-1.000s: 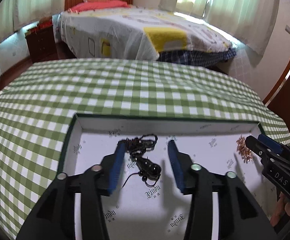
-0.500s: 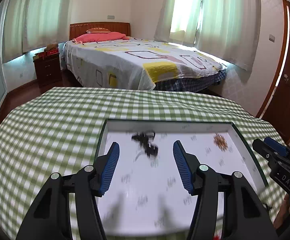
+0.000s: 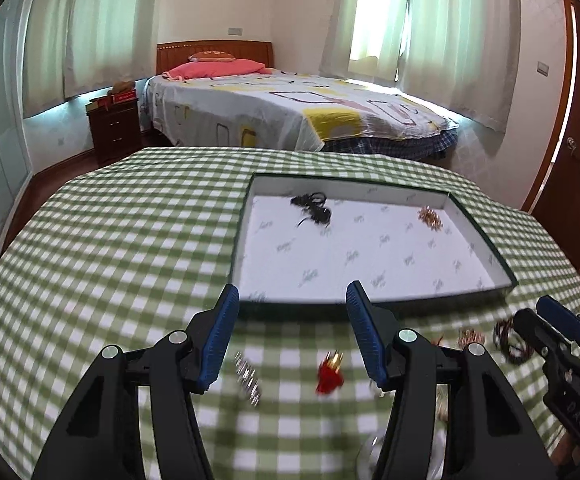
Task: Organize jewelry
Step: 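Move the right tool to the pearl cluster and grasp it, then grasp the white jade bangle with the left tool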
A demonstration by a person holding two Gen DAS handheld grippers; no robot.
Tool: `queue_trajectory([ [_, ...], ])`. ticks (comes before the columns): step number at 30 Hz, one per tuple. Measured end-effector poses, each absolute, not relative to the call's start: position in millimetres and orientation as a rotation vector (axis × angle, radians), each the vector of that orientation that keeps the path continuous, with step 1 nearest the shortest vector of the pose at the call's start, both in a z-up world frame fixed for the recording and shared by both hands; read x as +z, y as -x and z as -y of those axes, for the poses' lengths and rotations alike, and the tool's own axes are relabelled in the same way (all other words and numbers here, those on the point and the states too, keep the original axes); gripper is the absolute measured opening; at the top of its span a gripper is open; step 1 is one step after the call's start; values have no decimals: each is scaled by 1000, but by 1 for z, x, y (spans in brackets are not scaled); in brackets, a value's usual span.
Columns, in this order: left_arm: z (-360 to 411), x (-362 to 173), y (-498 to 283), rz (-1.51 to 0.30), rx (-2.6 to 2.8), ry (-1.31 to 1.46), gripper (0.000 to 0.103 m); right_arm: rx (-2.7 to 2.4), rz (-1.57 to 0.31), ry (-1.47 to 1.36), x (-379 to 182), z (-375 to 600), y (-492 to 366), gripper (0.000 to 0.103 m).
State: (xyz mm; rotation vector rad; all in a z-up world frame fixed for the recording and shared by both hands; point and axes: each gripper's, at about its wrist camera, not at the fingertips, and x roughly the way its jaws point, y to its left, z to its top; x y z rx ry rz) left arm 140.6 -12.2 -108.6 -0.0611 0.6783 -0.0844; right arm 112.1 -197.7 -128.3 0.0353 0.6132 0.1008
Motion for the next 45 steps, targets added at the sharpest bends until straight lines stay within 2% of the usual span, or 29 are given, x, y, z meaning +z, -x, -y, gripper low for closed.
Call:
queue_trajectory([
  [10, -7, -130, -92, -715, -29, 63, 55, 144, -660, -16, -156, 180, -80, 48],
  [27, -11, -139, -76, -722, -21, 65, 55, 147, -784, -11, -190, 176, -87, 48],
  [30, -11, -140, -77, -729, -24, 69, 55, 151, -789, -4, -190, 175, -88, 42],
  [32, -10, -141, -77, -735, -29, 69, 55, 161, -793, 4, -190, 175, -87, 28],
  [42, 6, -146, -77, -750, -74, 72, 55, 130, -785, -22, -186, 190, -84, 24],
  [44, 12, -147, -76, -757, -100, 87, 66, 117, -782, -30, -185, 196, -84, 24],
  [45, 14, -147, -75, -758, -110, 93, 68, 108, -781, -35, -184, 200, -83, 24],
])
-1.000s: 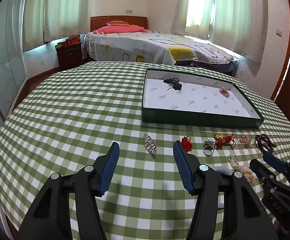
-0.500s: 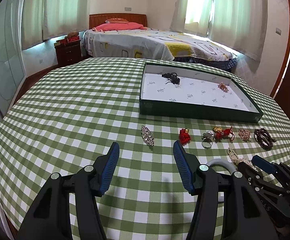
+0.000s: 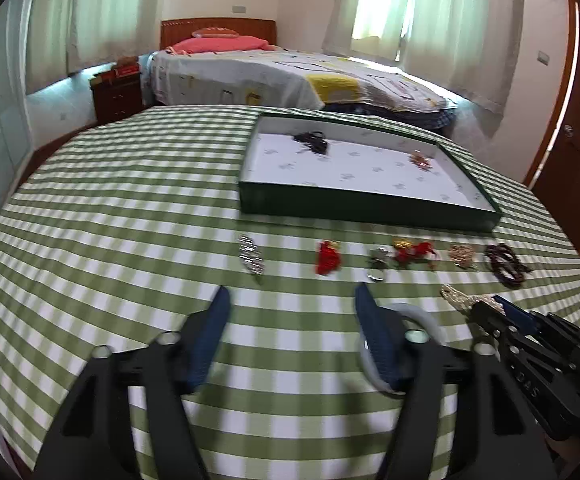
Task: Organize jewelry
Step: 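Grasp the white jade bangle with the left tool, then lower the bangle into the box with the left tool while the right tool places the pearls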
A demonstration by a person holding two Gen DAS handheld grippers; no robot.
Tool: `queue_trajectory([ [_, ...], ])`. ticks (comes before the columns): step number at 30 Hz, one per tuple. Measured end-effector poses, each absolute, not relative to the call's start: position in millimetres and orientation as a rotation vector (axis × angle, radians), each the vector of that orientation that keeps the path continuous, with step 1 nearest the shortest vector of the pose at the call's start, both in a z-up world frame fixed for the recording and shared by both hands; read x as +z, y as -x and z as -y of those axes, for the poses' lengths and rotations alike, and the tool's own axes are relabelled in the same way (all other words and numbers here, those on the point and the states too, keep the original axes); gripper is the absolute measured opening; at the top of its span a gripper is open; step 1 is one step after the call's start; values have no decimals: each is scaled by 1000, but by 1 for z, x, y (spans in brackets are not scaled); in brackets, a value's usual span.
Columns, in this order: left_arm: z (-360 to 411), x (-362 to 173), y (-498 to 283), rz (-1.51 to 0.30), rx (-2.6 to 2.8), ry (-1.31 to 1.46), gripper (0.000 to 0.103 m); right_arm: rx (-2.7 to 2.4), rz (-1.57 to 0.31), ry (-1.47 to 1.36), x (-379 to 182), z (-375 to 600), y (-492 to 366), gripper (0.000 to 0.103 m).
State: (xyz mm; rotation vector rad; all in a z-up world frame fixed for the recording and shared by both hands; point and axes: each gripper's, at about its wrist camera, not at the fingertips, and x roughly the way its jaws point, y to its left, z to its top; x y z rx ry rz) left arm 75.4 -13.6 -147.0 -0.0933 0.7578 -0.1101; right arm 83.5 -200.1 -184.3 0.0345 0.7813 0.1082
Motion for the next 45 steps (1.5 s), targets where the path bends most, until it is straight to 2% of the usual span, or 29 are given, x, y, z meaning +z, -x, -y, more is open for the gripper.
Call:
queue_trajectory([
  [20, 92, -171, -74, -800, -249, -24, 73, 49, -768, -130, -187, 243, -75, 24],
  [32, 91, -178, -75, -814, -236, -37, 74, 52, -773, -132, -189, 241, -76, 24],
  [35, 92, -179, -73, -812, -231, -54, 68, 52, -773, -132, -189, 241, -76, 24],
  [45, 93, -177, -71, -807, -236, -75, 68, 52, -760, -127, -187, 239, -74, 24],
])
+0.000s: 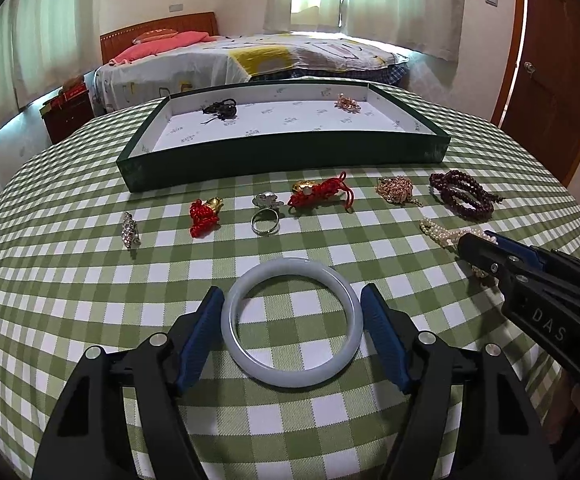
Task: Organize jewelry
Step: 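Lower the bangle into the box with the left tool while the right tool places the pearls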
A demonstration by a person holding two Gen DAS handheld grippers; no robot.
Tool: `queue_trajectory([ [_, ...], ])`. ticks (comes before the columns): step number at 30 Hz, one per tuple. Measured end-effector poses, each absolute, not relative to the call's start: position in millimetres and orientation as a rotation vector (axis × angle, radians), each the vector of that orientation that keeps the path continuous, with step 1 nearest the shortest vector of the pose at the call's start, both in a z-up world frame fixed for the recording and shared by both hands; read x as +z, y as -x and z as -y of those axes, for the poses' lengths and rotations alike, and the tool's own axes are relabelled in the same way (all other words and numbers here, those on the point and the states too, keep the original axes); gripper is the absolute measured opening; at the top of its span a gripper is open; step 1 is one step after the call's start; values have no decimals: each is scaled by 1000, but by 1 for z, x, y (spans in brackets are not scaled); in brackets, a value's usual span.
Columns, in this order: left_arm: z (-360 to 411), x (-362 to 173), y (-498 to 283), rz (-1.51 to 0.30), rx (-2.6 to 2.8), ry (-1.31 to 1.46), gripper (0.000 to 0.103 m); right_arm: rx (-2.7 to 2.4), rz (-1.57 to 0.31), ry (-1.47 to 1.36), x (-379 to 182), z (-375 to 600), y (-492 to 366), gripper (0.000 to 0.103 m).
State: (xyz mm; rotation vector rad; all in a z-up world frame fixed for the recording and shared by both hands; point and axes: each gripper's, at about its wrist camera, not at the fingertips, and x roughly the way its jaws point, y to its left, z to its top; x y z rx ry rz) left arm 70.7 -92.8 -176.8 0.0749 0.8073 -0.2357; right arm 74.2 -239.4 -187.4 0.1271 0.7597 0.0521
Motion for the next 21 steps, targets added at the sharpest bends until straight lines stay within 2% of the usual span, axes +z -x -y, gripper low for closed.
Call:
queue_trajectory([
  [12, 82, -151, -69, -720, -208, -82, 68, 76, -678, -118, -163, 234, -67, 24],
  [21, 70, -116, -98, -656, -196, -38, 68, 101, -586, -127, -120, 228, -90, 24],
])
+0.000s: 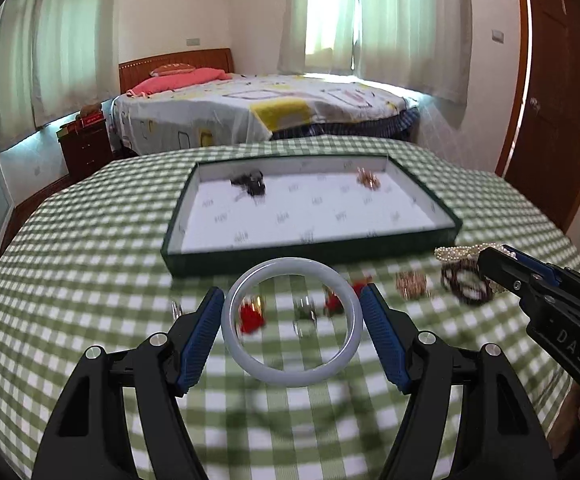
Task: Organize jewelry
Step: 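Lower the bangle into the box with the left tool while the right tool places the pearls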
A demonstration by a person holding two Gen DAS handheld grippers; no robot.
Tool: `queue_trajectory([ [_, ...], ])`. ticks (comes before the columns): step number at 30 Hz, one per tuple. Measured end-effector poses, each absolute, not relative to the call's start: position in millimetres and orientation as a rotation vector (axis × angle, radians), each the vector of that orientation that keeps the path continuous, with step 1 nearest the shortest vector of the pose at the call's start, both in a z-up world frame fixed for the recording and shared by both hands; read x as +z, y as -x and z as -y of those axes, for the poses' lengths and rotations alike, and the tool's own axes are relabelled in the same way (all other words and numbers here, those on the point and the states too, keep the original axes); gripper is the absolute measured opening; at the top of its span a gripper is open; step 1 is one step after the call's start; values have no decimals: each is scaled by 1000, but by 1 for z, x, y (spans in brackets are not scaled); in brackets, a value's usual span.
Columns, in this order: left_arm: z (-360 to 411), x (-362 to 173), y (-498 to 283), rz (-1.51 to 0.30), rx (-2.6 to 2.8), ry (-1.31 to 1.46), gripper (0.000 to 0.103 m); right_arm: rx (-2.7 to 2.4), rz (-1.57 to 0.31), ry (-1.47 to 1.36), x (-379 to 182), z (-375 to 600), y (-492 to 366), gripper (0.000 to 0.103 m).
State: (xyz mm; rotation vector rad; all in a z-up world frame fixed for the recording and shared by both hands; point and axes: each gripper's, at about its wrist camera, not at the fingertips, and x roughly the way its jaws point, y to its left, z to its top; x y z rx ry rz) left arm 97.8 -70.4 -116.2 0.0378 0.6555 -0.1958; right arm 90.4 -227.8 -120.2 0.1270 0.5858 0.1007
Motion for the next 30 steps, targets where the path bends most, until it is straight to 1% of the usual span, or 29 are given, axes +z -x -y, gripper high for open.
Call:
queue_trajectory([
  [9, 79, -92, -159, -606, -209, -15, 68, 125, -521, -135, -86, 221, -161, 24],
  [14, 85, -90, -202, -609, -208, -14, 68, 125, -520, -119, -82, 217, -214, 24],
  [20, 90, -102, -256, -647, -179, -29, 68, 120, -569, -111, -99, 218, -271, 24],
  [25, 95, -120, -295, -722, -165, -32, 68, 121, -634, -111, -120, 218, -304, 24],
  [30, 96, -137, -316, -814, -167, -24, 68, 117, -710, -117, -138, 222, -326, 24],
])
